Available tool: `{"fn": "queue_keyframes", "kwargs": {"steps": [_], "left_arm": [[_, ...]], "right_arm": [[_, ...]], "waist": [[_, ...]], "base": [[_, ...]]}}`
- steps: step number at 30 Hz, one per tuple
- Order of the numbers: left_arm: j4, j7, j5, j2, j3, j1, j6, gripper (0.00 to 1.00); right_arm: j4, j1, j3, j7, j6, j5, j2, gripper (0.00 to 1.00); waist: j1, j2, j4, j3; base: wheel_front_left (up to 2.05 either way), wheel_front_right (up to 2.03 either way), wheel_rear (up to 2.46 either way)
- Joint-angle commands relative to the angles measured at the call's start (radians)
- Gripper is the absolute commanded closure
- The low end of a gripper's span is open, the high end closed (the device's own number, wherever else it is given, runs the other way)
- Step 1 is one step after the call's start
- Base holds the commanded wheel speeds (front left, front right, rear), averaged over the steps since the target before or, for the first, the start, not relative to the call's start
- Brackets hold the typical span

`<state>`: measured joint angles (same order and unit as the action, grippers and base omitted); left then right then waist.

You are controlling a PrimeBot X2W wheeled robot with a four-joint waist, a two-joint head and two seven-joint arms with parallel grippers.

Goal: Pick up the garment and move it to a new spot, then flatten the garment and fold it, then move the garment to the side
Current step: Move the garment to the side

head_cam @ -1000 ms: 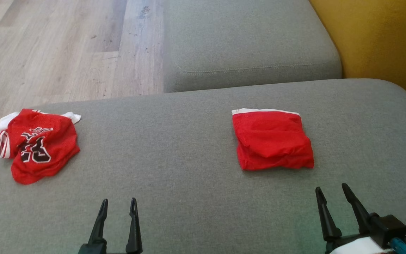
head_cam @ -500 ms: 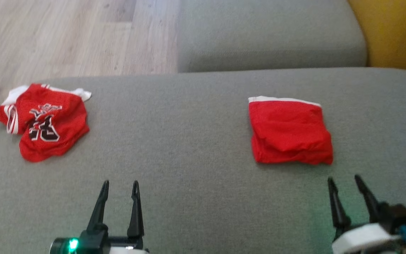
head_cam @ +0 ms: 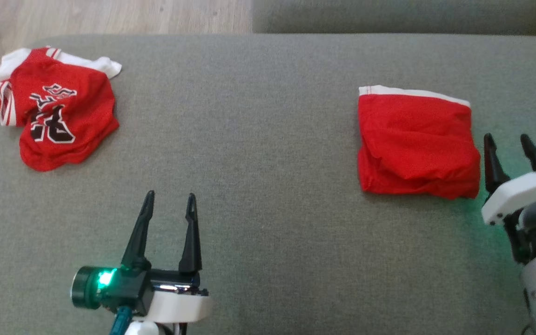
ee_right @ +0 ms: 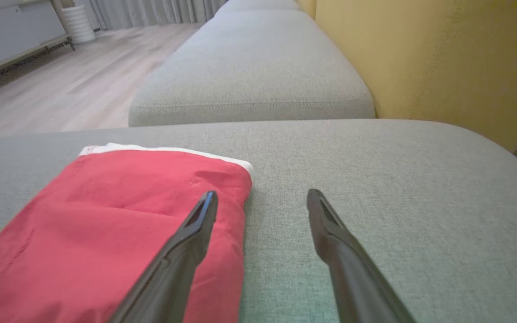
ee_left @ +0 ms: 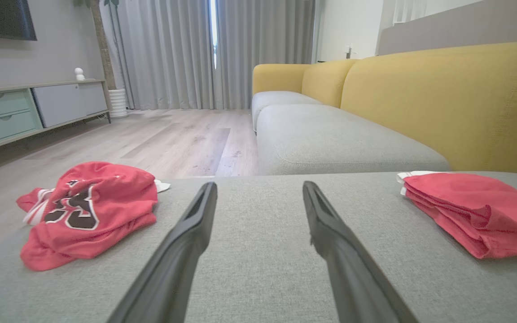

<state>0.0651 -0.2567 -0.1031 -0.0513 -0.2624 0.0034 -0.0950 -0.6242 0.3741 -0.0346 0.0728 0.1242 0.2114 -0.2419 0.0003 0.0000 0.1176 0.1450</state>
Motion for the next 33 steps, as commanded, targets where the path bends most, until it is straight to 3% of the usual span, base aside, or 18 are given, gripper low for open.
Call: {"fn": "queue_keyframes", "kwargs": {"steps": [1,5,11,12,13,14,23,26,33], "left_arm": [[-0.025,-0.005,0.007,0.001,0.017,-0.041,0.005,0.0],[-0.017,-0.005,0.005,0.001,0.001,-0.053,-0.001,0.0],[-0.009,-0.005,0.003,0.001,-0.007,-0.068,-0.02,0.0],[-0.007,-0.005,0.009,0.001,-0.008,-0.07,-0.022,0.0],[-0.005,-0.005,0.013,0.001,-0.008,-0.07,-0.024,0.0],[-0.004,-0.005,0.016,0.001,-0.009,-0.07,-0.026,0.0],[-0.023,-0.005,0.028,0.001,-0.009,-0.074,-0.029,0.0],[-0.033,-0.005,0.045,0.001,-0.001,-0.09,-0.02,0.0],[-0.041,-0.005,0.072,-0.004,0.002,-0.128,0.007,0.0]], "right_arm": [[-0.015,0.048,0.013,-0.015,0.007,0.002,-0.027,0.0],[-0.131,0.098,0.04,-0.051,0.007,-0.014,-0.035,0.0],[-0.238,0.124,0.127,-0.09,0.007,0.091,0.009,0.0],[-0.248,0.125,0.149,-0.09,0.007,0.107,0.011,0.35],[-0.254,0.126,0.168,-0.086,0.007,0.128,0.013,0.88],[-0.259,0.127,0.187,-0.08,0.007,0.146,0.01,1.0],[-0.258,0.173,0.285,-0.021,0.007,0.207,-0.12,1.0],[-0.241,0.212,0.302,-0.009,0.007,0.216,-0.215,1.0],[-0.251,0.258,0.268,0.005,0.007,0.221,-0.36,1.0]], "waist": [[-0.0003,0.0,0.005,0.027],[-0.0003,0.0,0.009,0.039],[-0.0003,0.0,-0.008,0.048],[-0.0003,0.0,-0.014,0.046],[-0.0003,0.0,-0.02,0.042],[-0.0003,0.0,-0.026,0.039],[-0.0003,0.0,-0.109,0.063],[-0.0003,0.0,-0.16,0.11],[-0.0003,0.0,-0.219,0.188]], "base": [[0.0,0.0,0.0],[0.0,0.0,0.0],[0.0,0.0,0.0],[0.0,0.0,0.0],[0.0,0.0,0.0],[0.0,0.0,0.0],[0.0,0.0,0.0],[0.0,0.0,0.0],[0.0,0.0,0.0]]}}
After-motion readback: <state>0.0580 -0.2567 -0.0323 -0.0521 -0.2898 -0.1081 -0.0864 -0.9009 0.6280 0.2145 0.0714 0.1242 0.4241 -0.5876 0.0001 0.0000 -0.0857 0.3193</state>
